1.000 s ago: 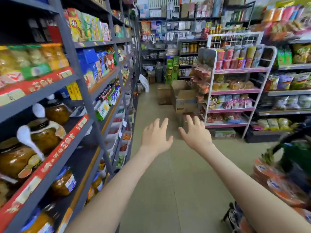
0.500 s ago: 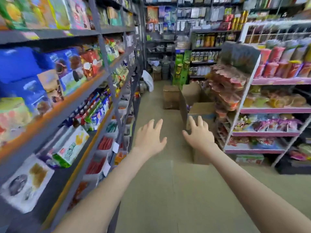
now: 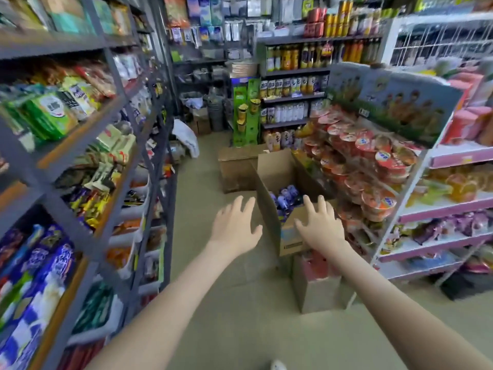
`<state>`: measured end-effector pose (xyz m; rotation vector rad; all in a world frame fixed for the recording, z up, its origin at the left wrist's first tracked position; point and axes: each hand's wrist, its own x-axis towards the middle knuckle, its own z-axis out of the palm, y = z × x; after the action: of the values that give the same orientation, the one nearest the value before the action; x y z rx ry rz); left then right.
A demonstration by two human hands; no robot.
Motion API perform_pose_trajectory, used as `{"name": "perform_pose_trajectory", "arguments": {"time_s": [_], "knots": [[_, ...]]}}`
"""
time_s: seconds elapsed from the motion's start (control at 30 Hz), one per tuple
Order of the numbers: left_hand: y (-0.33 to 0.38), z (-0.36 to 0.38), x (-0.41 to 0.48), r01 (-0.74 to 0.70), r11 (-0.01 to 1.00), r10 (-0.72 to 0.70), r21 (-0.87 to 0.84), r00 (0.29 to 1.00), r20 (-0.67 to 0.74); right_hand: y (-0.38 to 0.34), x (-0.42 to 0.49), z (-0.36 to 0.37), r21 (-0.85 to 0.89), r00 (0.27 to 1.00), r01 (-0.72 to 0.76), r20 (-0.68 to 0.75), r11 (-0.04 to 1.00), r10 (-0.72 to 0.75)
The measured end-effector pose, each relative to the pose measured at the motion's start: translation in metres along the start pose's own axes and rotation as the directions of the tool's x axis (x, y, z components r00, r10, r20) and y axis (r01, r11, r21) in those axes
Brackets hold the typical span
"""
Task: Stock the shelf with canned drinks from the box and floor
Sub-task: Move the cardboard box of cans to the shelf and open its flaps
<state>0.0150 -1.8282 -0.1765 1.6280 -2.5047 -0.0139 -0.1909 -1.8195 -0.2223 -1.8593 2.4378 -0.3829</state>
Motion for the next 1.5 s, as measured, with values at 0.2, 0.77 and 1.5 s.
{"name": "perform_pose_trajectory", "arguments": {"time_s": [0.2,0.77,1.5], "knots": [[-0.037,0.038,0.164,-0.08,0.997,0.079,0.018,0.996,0.045,-0.005,0.157,0.066,0.012,0.996,-0.066,0.056,0.998,0.065],[-0.138,0.177,0.559,-0.81,0.556,0.703,0.187,0.579,0.413,0.003,0.428,0.189,-0.078,0.838,-0.537,0.071,0.84,0.542],[-0.107,0.314,0.813,-0.618,0.778,0.514,0.113,0.73,0.45,0.049,0.48,0.242,-0.134,0.14,-0.98,0.074,0.148,0.987]]}}
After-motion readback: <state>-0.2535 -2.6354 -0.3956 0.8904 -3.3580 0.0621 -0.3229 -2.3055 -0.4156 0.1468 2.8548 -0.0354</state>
